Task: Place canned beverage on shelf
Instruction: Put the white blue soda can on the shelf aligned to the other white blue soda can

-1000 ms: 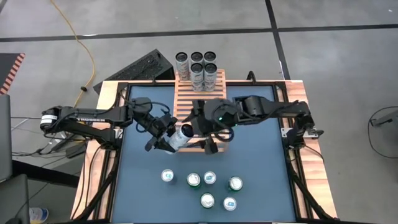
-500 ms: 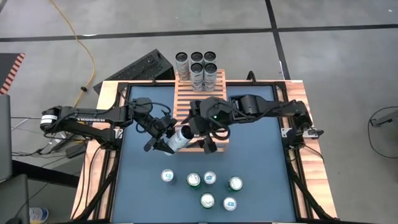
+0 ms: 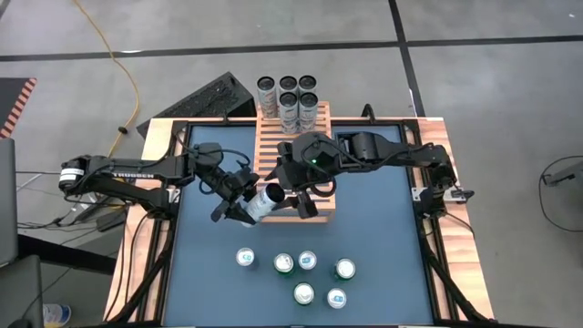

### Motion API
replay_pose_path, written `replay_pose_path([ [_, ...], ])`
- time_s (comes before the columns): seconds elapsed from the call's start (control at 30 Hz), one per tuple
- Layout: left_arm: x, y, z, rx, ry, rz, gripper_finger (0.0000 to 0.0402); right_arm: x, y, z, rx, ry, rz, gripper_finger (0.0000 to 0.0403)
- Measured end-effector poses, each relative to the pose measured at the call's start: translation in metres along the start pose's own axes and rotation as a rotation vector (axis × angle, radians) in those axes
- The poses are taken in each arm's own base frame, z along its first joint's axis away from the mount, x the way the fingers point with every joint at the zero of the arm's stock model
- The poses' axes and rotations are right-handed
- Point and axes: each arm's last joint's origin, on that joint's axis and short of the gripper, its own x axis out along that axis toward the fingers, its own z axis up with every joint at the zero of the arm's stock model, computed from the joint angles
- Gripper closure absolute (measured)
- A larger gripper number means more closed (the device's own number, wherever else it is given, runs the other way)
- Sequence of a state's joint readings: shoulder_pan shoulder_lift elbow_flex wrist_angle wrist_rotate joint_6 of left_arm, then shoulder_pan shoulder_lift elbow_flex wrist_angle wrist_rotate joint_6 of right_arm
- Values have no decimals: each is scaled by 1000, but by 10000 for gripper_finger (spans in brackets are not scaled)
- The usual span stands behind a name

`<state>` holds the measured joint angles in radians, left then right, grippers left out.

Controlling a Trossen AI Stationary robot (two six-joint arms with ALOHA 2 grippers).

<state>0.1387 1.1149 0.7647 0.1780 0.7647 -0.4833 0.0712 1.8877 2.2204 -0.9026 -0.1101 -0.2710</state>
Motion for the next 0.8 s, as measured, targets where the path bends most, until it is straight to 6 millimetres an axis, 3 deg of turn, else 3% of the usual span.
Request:
replay_pose_path([
  [0.53, 0, -4, 8, 32, -17, 0, 149, 4, -3, -3, 14, 7, 30, 117],
  [0.67, 0, -4, 8, 31, -18, 2, 149, 19, -1, -8, 19, 44, 53, 140],
  [0.8, 0, -4, 7, 23, -16, 2, 149, 25, -1, -10, 17, 56, 57, 187],
])
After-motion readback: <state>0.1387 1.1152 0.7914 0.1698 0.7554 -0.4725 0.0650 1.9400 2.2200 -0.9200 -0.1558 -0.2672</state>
